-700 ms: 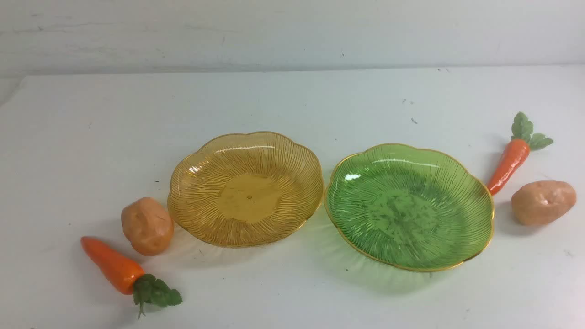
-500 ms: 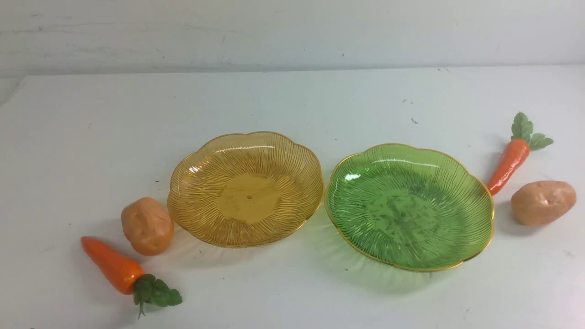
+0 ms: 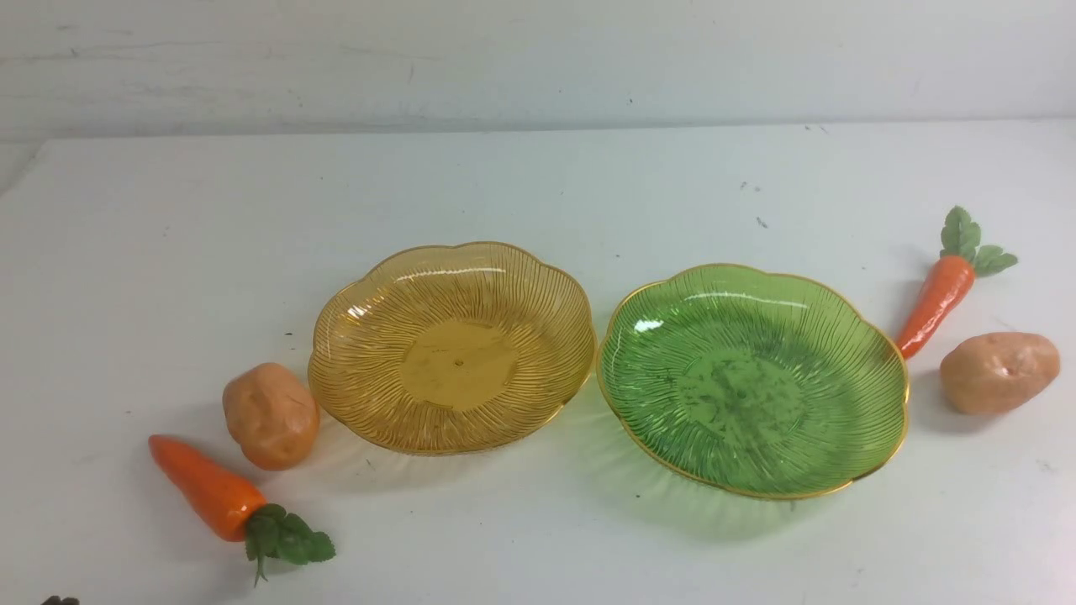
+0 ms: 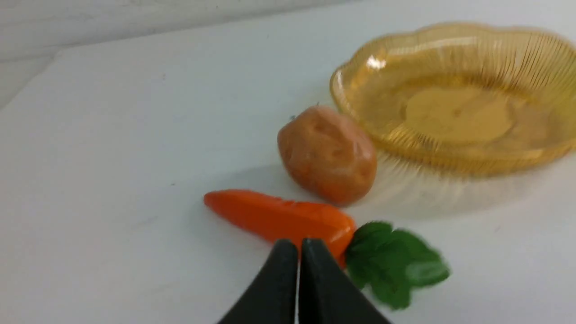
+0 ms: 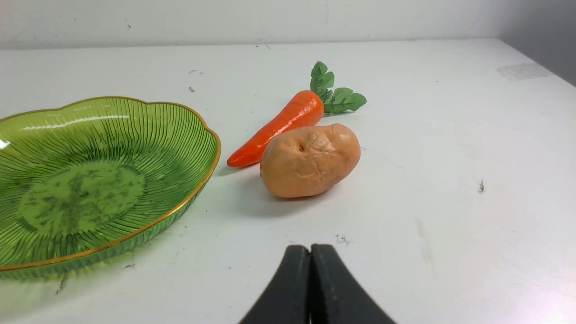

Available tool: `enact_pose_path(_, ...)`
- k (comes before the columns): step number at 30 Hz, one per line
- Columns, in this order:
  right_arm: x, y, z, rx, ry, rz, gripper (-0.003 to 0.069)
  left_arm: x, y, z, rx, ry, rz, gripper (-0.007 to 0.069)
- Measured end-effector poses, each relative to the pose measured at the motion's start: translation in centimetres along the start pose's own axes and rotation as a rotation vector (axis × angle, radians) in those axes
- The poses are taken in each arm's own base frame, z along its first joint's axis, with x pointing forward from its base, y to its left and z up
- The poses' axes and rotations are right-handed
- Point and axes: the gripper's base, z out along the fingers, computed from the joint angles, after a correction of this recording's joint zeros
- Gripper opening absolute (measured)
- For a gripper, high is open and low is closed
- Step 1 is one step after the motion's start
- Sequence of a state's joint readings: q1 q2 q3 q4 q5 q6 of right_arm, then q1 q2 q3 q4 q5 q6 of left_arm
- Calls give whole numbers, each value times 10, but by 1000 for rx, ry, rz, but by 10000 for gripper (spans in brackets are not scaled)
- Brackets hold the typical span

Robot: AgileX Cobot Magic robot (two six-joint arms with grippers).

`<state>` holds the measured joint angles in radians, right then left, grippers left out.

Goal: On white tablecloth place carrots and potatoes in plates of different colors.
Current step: 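Put the potatoes from the left side into the left plate with the left gripper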

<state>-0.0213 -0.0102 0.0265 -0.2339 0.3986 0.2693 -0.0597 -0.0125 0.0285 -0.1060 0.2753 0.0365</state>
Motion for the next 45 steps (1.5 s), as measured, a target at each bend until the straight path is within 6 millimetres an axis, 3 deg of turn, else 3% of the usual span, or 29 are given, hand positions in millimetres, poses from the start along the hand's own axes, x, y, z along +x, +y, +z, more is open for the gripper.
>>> enact_pose_path(3, 0, 0, 0, 0, 0, -1, -15, -5, -3, 0, 36, -53, -243, -3)
enact_pose_path(5, 0, 0, 0, 0, 0, -1, -15, -11, -4, -1, 80, -108, -529, -3)
enact_pose_path(11, 0, 0, 0, 0, 0, -1, -15, -24, 0, -3, 110, -249, -845, -3)
enact_pose_path(18, 0, -1, 0, 11, -2, -38, -15, -48, 9, -13, 98, -460, -916, -3)
enact_pose_path(21, -1, -1, 0, 14, -14, -58, -15, -81, 3, -28, 152, -503, -830, -3)
enact_pose_path(24, -6, 1, 0, -6, -66, -40, -15, -108, -7, -37, 192, -456, -710, -3)
enact_pose_path(25, -10, 2, 0, -27, -117, -8, -15, -125, -13, -36, 208, -384, -628, -3)
enact_pose_path(26, -11, 3, 0, -32, -127, 4, -15, -128, -14, -38, 215, -382, -616, -3)
enact_pose_path(28, -19, 6, -2, -75, -223, 84, -15, -148, -24, -30, 243, -238, -510, -3)
enact_pose_path(30, -31, 8, -6, -133, -348, 209, -15, -160, -33, -6, 262, 7, -396, -3)
enact_pose_path(31, -37, 9, -8, -164, -414, 270, -15, -157, -36, 11, 262, 165, -353, -3)
enact_pose_path(32, -38, 9, -9, -174, -430, 292, -15, -158, -37, 10, 269, 174, -349, -3)
enact_pose_path(34, -45, 10, -13, -212, -512, 345, -15, -147, -36, 45, 231, 436, -274, -3)
enact_pose_path(36, -47, 10, -14, -220, -530, 353, -15, -138, -32, 70, 191, 579, -222, -3)
enact_pose_path(39, -47, 10, -14, -224, -539, 356, -15, -133, -27, 94, 150, 674, -180, -3)
enact_pose_path(43, -48, 11, -15, -226, -543, 356, -15, -136, -21, 146, 103, 771, -138, -3)
enact_pose_path(45, -48, 11, -15, -226, -543, 358, -15, -137, -20, 162, 95, 794, -132, -3)
